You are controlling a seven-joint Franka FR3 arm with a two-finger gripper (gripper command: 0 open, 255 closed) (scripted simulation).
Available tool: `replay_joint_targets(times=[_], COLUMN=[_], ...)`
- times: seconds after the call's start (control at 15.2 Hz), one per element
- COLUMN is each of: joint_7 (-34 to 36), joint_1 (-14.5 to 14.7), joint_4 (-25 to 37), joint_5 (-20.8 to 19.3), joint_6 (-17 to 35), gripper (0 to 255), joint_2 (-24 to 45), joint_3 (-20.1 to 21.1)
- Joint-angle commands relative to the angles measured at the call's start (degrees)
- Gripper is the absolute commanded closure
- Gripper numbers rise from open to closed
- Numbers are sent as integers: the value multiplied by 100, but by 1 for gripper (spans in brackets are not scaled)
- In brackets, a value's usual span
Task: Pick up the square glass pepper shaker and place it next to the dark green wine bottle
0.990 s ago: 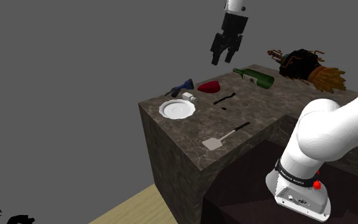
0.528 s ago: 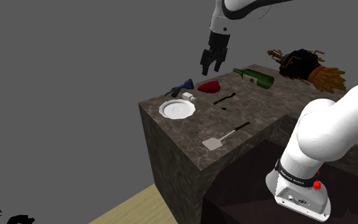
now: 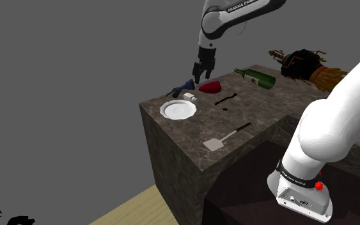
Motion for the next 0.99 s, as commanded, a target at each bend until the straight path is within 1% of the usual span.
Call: replay_joint_targets(times=[0.0, 0.4, 0.73, 0.92], joint_7=[-197, -729, -1126, -1163], joint_1=[-6, -57, -185, -202], joint_4=[144, 870, 1676, 1663], joint_5=[19, 183, 346, 381], joint_6=[209, 622, 804, 942], gripper=[0, 0, 0, 0], joint_2=[413, 1736, 2870, 3005], joint_3=[-82, -228, -248, -235])
